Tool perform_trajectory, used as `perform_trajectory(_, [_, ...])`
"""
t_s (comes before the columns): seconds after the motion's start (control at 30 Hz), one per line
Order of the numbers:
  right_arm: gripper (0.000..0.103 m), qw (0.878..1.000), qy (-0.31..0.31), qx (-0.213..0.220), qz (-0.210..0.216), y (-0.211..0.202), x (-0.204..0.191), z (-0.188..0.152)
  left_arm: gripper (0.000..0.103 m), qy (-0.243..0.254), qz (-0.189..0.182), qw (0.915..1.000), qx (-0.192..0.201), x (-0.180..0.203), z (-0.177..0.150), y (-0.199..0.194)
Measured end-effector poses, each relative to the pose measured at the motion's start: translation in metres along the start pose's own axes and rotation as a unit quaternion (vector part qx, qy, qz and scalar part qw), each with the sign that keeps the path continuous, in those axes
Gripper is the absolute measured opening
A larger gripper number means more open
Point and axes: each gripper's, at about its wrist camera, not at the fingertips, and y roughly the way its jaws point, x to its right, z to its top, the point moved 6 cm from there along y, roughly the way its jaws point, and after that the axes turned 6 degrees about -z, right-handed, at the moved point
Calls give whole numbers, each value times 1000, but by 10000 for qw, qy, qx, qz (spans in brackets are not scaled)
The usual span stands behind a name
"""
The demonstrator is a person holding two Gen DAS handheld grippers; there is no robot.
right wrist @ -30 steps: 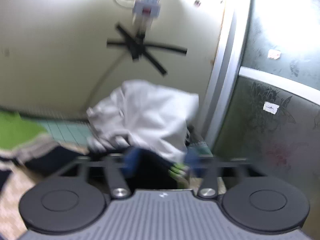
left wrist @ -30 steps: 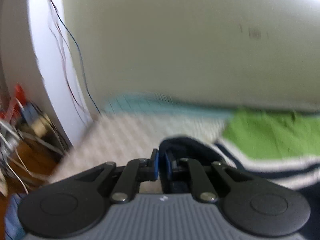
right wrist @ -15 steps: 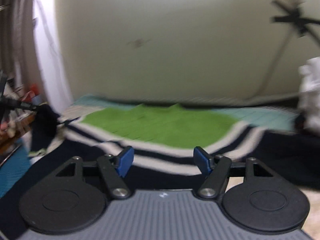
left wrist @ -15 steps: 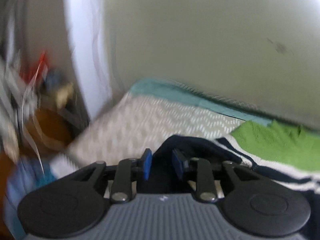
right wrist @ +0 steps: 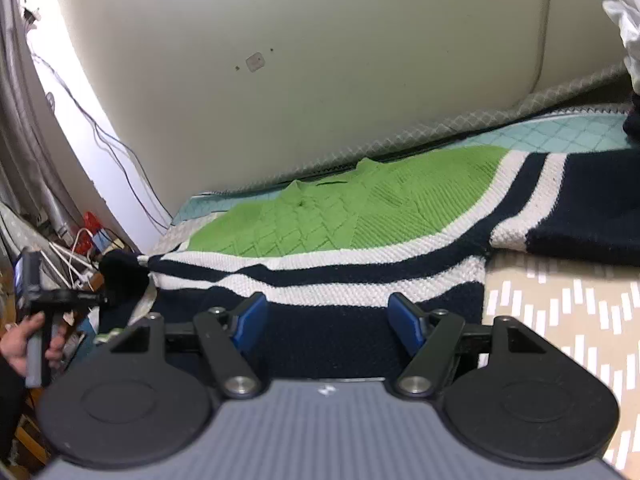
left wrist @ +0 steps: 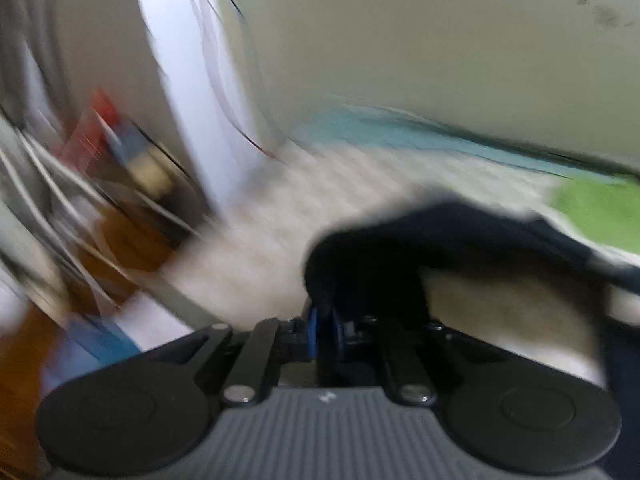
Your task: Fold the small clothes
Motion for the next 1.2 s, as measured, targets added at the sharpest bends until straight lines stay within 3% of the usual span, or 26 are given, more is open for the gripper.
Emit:
perform_trajectory(0.07, [64, 10000, 47, 8, 22, -1, 0, -1, 12, 242, 849, 9942, 614, -20, 24, -11])
perform_trajectory(0.13, [64, 9999, 109, -24, 68, -2, 6, 1, 27, 103, 1077, 9907, 827, -33, 37, -22])
perform_trajectory(0.2, [64, 9999, 106, -34, 72, -2, 7, 2, 61, -40, 1454, 9856, 859, -41, 38, -30])
perform_trajectory(0.23, [64, 9999, 95, -35, 73, -2, 7, 2, 66, -159, 1473, 9853, 854, -47, 35, -34])
perform_trajectory(0.3, [64, 9999, 92, -43, 98, -3, 8, 3, 68, -644, 1059, 9896, 724, -60, 26, -39])
perform_trajectory(0.37, [64, 9998, 116, -49, 127, -3, 9, 4, 68, -1446, 598, 9867, 439, -82, 9, -34])
perform_trajectory(0.43, [65, 9998, 126, -64, 155, -2, 9, 4, 66, -2194, 135, 9754, 158, -100, -5, -28])
perform_trajectory(0.47, [66, 9997, 114, -77, 181, -1, 10, 4, 65, -2615, -183, 9650, -20, -107, -12, -21])
perform_trajectory(0.53, [66, 9997, 99, -94, 210, 0, 11, 5, 64, -3115, -584, 9483, -193, -105, -20, -15])
perform_trajectory(0.57, [66, 9996, 89, -105, 235, 1, 13, 6, 64, -3199, -635, 9451, -200, -98, -21, -17])
perform_trajectory(0.63, [66, 9995, 86, -116, 267, 1, 15, 8, 64, -3032, -534, 9512, -196, -86, -18, -20])
perform_trajectory(0.73, [66, 9995, 92, -129, 278, 2, 15, 8, 66, -2413, -593, 9686, -82, -60, 0, -12])
perform_trajectory(0.87, [67, 9994, 78, -151, 303, 3, 15, 8, 68, -1050, -452, 9932, 207, -9, 34, -1])
perform_trajectory(0.93, [67, 9994, 82, -148, 302, 2, 15, 8, 68, -372, -429, 9983, 110, 19, 46, 13])
perform_trajectory(1.03, [67, 9994, 87, -149, 310, 3, 15, 8, 68, 295, -450, 9982, -252, 46, 41, 42])
perform_trajectory(1.07, [67, 9993, 91, -152, 322, 3, 15, 8, 61, 486, -296, 9975, -414, 50, 35, 55])
perform_trajectory(1.1, [67, 9992, 88, -158, 344, 3, 16, 9, 33, 571, -128, 9969, -530, 50, 30, 64])
perform_trajectory(1.13, [67, 9992, 91, -161, 356, 3, 17, 9, 16, 521, -28, 9966, -639, 47, 26, 72])
perform_trajectory(1.2, [67, 9991, 94, -165, 376, 3, 17, 9, 13, -228, -318, 9971, -654, 30, 28, 75])
